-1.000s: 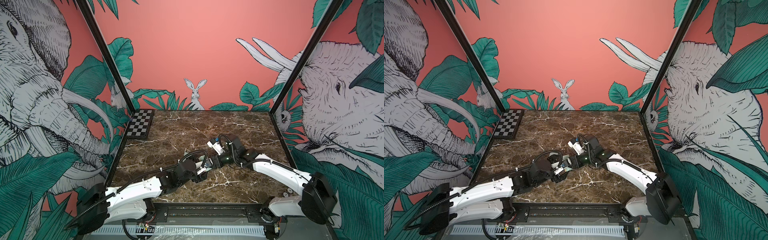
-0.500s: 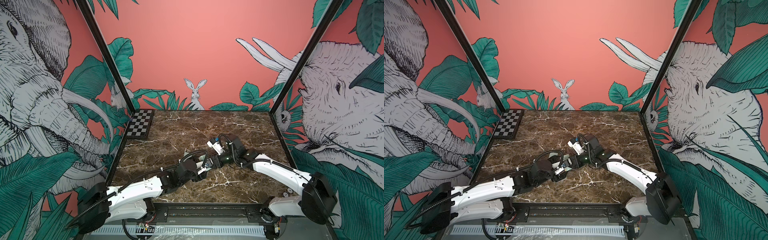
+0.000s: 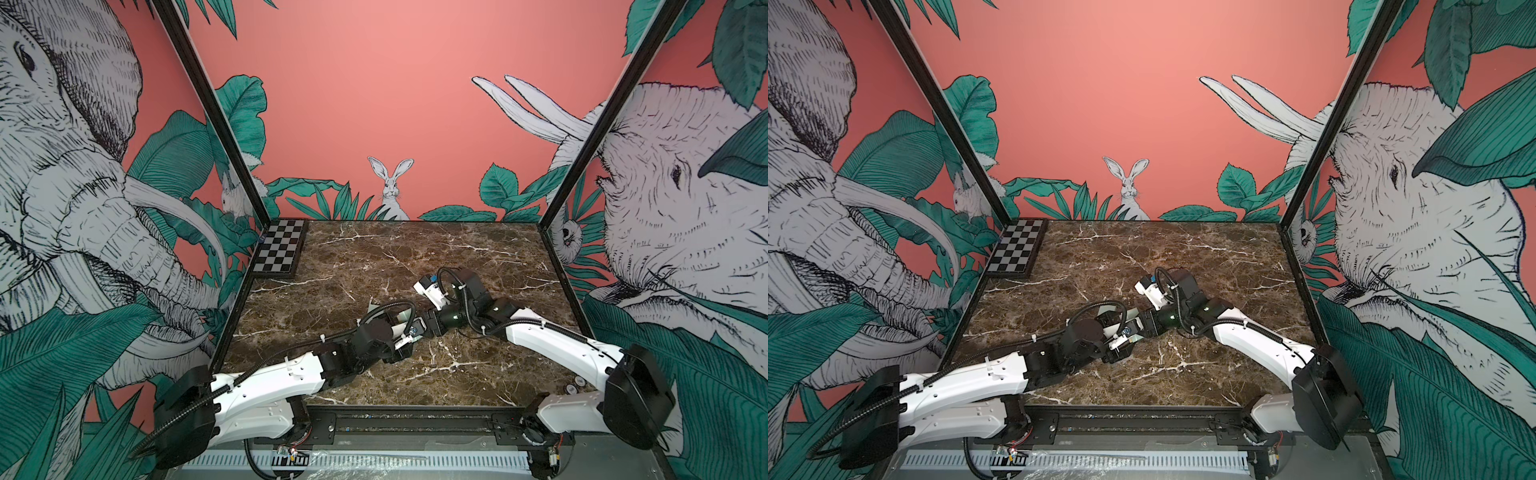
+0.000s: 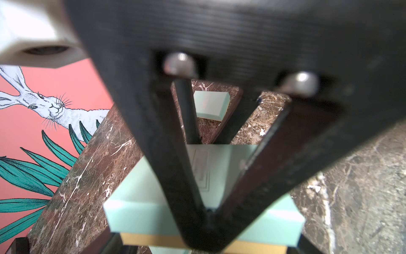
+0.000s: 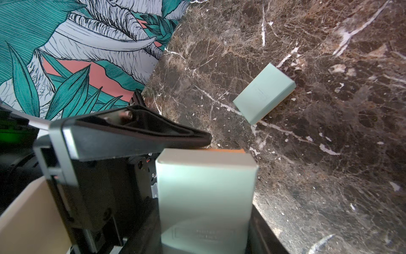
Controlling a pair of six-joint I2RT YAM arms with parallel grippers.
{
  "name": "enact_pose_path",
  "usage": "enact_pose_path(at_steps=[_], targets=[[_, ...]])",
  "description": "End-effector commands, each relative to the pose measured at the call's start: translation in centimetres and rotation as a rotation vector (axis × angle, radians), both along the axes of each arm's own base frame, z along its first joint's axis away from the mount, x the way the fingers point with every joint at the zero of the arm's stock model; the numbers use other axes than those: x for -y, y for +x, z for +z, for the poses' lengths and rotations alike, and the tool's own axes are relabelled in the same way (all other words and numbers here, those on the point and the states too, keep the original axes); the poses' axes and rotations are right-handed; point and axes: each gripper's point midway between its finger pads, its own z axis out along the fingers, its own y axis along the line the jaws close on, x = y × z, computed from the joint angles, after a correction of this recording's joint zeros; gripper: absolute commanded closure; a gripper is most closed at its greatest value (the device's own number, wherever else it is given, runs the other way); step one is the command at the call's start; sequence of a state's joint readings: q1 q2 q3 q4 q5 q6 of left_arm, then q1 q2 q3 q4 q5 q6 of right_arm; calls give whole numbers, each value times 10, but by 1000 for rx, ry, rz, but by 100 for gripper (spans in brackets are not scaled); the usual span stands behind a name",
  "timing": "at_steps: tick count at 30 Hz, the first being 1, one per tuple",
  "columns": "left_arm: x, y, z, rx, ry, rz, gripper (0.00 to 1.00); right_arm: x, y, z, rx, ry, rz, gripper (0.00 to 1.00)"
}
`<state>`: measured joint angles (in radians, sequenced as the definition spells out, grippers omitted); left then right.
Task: Take the rings out of the lift-off lid box
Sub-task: Open the lid on the jewelry box.
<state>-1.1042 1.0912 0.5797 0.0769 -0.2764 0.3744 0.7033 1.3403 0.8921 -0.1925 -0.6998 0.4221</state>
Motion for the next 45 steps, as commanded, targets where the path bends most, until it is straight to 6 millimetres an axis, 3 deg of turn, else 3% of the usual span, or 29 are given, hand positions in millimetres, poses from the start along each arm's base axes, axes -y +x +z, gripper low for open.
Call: enact_pose_path(at_steps=[1,6,31,36,41,45], targets=[[-16,7,-7,25,98,52,51,3,-2,18,3,54,-4,55],[-21,13,-9,37,117,94,55,11,5,20,16,52,-43,56],[-33,17,-12,-18,65,209,53,21,9,44,102,142,-98,57],[-38,16,-22,-27,115,213,53,26,13,43,104,115,-121,57],[-43,15,-34,-26,191,204,49,34,27,29,39,59,-156,57],[-40,10,-42,-36,222,170,48,39,32,35,36,73,-165,58]])
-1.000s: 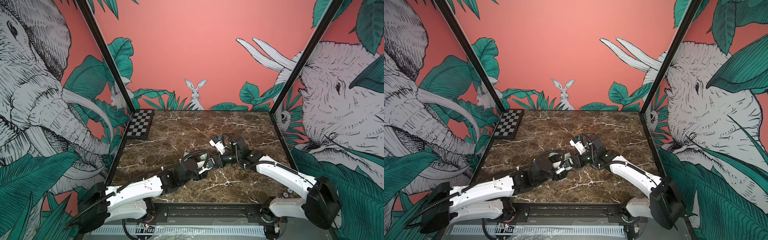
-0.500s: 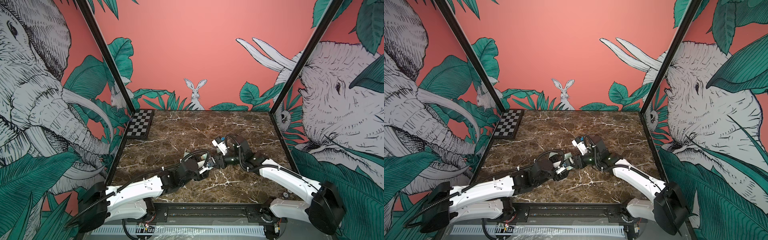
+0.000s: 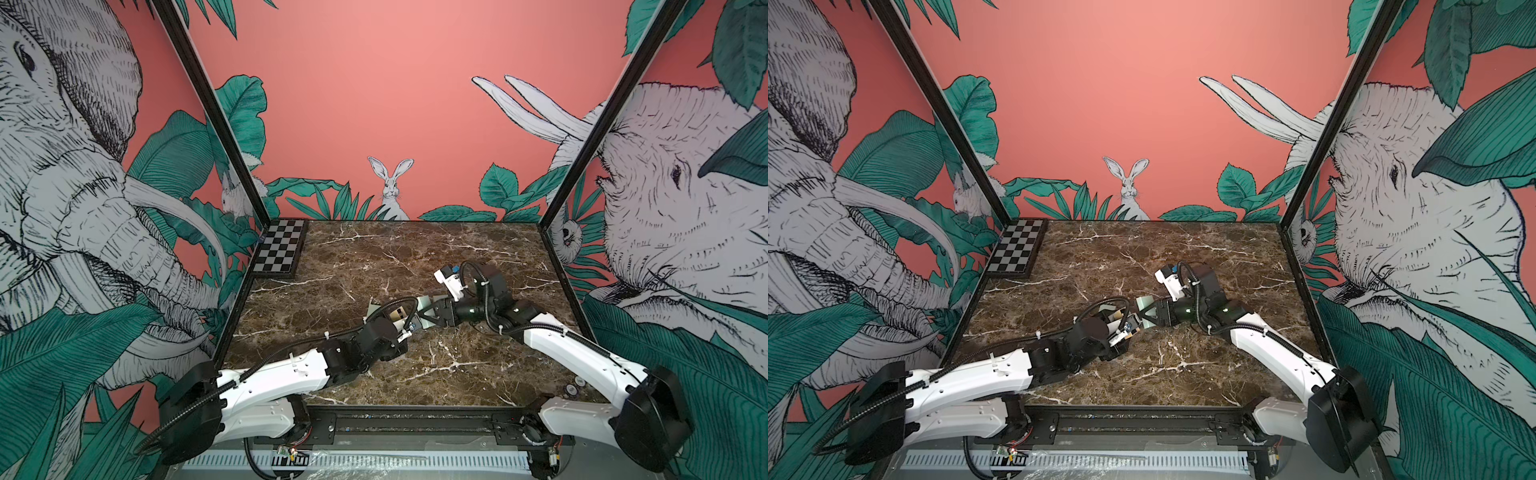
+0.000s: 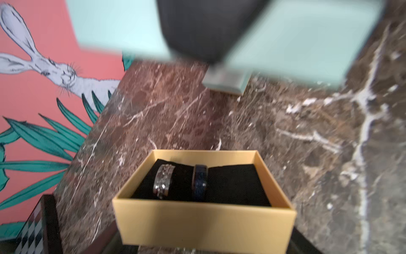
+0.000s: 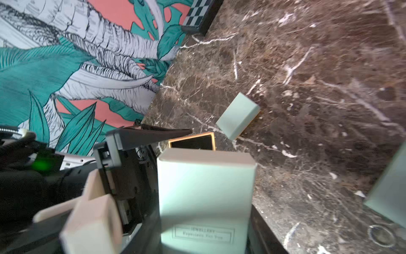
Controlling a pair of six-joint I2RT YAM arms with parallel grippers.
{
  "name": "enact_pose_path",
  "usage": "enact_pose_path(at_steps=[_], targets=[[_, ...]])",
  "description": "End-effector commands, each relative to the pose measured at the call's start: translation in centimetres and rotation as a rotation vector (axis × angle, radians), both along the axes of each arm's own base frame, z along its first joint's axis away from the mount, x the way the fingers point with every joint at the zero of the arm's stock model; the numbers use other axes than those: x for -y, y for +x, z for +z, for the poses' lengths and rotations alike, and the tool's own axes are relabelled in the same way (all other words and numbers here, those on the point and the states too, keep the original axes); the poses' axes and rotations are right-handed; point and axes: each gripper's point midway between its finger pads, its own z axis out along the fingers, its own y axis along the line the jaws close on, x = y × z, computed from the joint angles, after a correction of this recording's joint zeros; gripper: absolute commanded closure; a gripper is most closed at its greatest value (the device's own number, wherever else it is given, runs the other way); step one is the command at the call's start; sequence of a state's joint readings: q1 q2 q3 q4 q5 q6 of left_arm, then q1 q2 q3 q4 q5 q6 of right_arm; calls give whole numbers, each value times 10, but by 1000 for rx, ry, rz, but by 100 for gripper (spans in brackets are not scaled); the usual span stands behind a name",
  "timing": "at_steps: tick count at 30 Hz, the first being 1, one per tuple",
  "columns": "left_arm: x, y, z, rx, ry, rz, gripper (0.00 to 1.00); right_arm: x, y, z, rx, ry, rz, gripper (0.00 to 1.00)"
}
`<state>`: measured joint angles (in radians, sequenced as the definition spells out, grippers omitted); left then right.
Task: Take the rings out of the lift-off lid box
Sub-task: Open the lid on the jewelry box, then place the jewelry box at the center of the board, then place the lid at the center of the board.
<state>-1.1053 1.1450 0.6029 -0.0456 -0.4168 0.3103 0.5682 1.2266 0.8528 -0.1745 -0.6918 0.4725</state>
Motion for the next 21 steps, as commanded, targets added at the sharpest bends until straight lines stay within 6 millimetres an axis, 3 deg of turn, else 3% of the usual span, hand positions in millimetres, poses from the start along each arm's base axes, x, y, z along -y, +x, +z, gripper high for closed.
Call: enact_pose_path(at_steps=[1,5,13,18,21], targets=[[-14,-3,-16,-11,86,16,48,0,0,13,8,22,6,58],[-3,-7,-16,-34,-5,-3,48,7,4,4,13,-21,-36,57],[46,-32,-13,-131,-354,-132,44,55,31,-77,-78,-398,-276,57],[74,-41,-27,-146,-291,-193,41,91,22,-119,-150,-603,-361,57],[81,-34,-25,-136,-286,-157,41,114,14,-135,-174,-717,-410,57]])
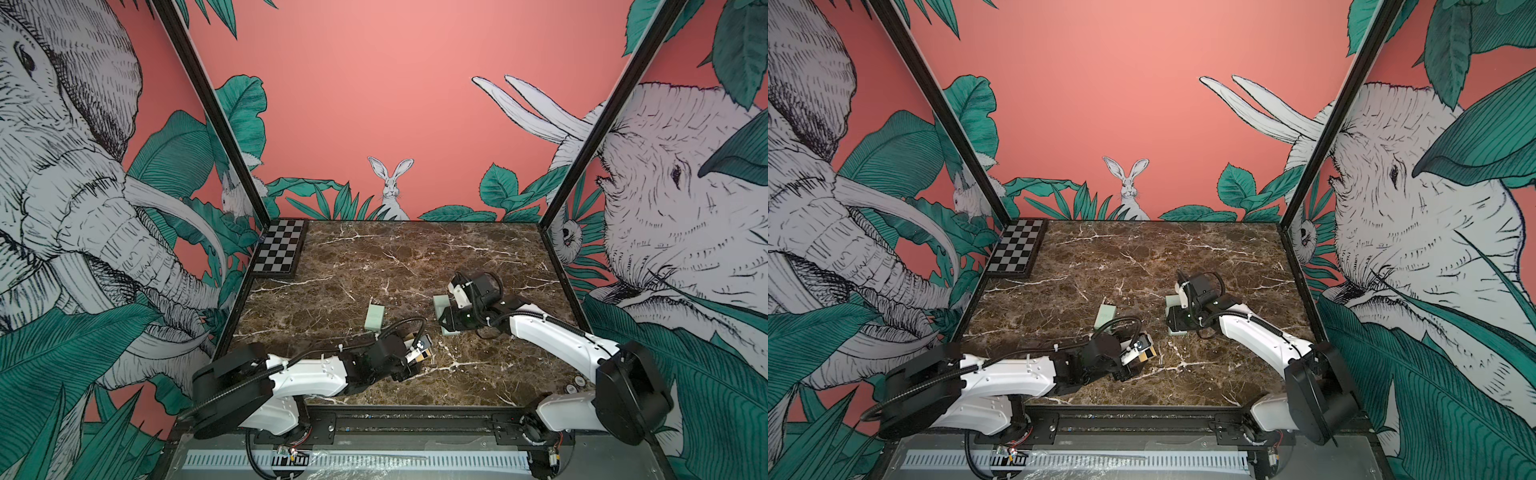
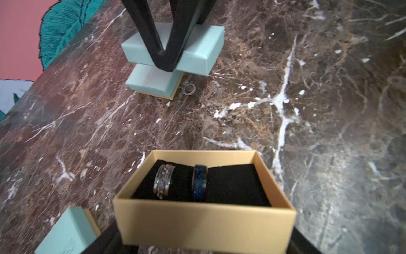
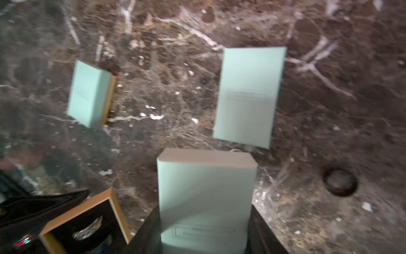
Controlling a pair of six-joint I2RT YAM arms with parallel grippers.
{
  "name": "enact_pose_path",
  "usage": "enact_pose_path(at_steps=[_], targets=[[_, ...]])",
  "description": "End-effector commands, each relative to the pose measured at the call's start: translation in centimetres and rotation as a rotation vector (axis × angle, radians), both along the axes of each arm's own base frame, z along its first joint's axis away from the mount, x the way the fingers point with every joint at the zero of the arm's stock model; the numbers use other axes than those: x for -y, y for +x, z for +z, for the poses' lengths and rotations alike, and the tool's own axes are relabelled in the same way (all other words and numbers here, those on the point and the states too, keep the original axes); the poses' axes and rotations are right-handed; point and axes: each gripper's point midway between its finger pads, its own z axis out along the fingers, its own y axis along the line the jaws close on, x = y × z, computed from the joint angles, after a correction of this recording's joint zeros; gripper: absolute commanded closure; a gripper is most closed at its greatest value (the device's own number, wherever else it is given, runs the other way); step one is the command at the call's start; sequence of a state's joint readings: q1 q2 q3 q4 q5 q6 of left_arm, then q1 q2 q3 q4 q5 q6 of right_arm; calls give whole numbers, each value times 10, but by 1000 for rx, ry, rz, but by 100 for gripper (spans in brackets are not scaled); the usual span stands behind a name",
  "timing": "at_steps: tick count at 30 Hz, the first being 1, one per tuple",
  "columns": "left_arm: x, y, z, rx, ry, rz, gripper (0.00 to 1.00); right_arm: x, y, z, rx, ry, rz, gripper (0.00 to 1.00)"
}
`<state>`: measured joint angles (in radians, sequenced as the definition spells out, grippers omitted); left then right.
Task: Take the rings out of the lift-off lid box
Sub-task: Place the lid at the center of the board.
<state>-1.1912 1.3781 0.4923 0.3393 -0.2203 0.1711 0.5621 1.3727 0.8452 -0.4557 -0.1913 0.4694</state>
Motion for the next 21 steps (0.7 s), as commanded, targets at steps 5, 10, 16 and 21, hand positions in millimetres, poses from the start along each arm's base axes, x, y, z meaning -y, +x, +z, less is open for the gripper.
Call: enact_pose_path(at_steps=[5,10,16,21], targets=[[22,39,41,22,-206,261,41,55,-22,-31,-63,-254,-121,58],[22,61,39,8,-367,508,41,63,-29,-34,-78,-263,-167,57],[34,59,22,37,-426,685,38,65,-36,-40,-120,-261,-192,56],[32,56,10,49,-477,777,35,67,-43,-46,-147,-269,-195,55]])
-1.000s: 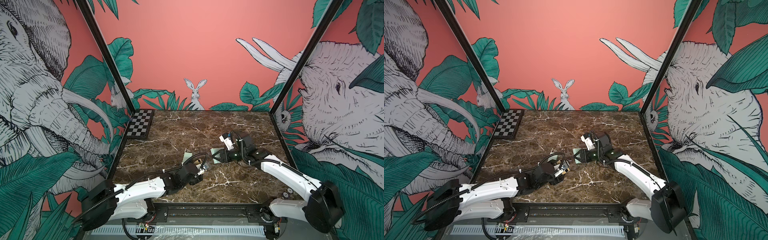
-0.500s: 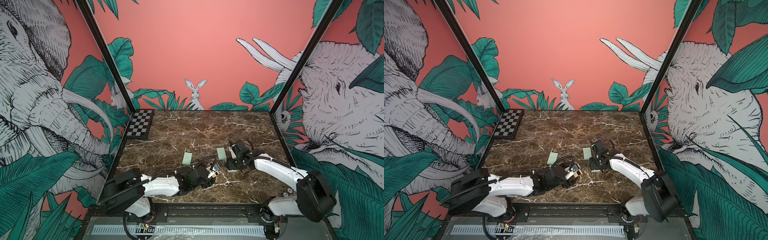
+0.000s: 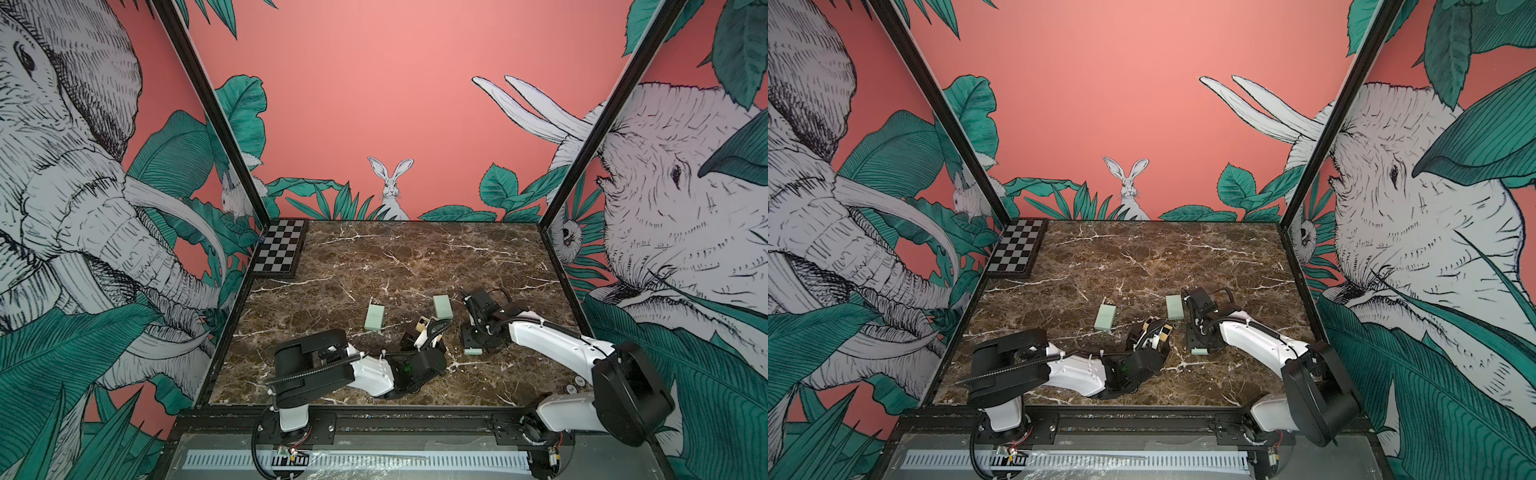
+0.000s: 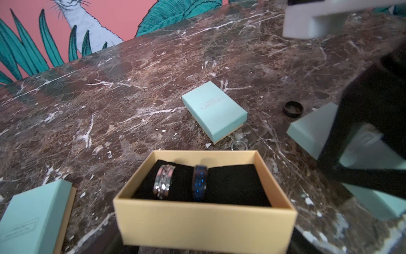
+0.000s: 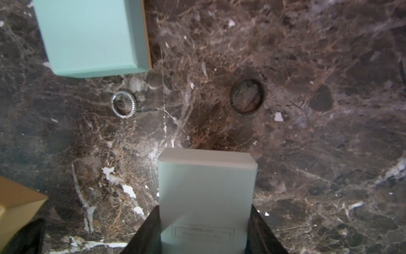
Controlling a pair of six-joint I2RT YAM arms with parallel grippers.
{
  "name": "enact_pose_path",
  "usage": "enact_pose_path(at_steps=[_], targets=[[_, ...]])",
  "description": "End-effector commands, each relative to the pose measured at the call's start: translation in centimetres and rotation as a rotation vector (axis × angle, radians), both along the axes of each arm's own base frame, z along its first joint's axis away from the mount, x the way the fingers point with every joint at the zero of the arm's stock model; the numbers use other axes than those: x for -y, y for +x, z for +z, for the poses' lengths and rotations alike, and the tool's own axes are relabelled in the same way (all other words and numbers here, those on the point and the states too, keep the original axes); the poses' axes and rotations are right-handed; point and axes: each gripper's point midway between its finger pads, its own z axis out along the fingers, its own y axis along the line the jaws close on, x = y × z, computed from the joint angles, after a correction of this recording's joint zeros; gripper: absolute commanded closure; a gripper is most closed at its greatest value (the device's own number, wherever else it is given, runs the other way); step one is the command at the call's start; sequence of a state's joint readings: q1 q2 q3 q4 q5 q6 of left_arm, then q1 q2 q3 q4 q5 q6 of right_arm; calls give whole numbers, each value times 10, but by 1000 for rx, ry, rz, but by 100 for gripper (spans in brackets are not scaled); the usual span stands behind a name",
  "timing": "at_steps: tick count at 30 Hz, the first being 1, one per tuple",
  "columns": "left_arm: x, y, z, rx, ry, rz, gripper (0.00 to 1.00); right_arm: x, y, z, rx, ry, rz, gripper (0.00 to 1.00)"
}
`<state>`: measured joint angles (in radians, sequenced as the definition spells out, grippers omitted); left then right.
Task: Take the rings out of the lift-off lid box
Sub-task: Place the lid at the center of the board.
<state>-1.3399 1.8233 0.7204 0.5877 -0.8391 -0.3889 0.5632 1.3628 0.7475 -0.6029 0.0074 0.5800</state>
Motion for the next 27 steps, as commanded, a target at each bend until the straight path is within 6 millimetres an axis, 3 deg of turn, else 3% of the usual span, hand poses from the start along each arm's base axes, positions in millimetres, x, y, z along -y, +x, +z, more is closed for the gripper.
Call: enact_pose_path(at_steps=[1,7,12,15,19,27], targets=[[-8,9,13,18,-171,162,35,5,-9,-4,-26,-17,-21,55],[-20,4,2,-8,-210,219,33,0,-15,-15,-68,-12,-14,55],[-26,1,-17,-54,-218,237,29,-3,-16,-20,-82,-21,-5,50],[-31,1,-19,-58,-219,253,27,-5,-16,-21,-84,-21,-1,46],[-30,0,-22,-73,-218,251,25,-4,-15,-16,-71,-24,2,39],[-33,-3,-17,-91,-243,245,7,-8,-8,7,-18,-3,23,32]])
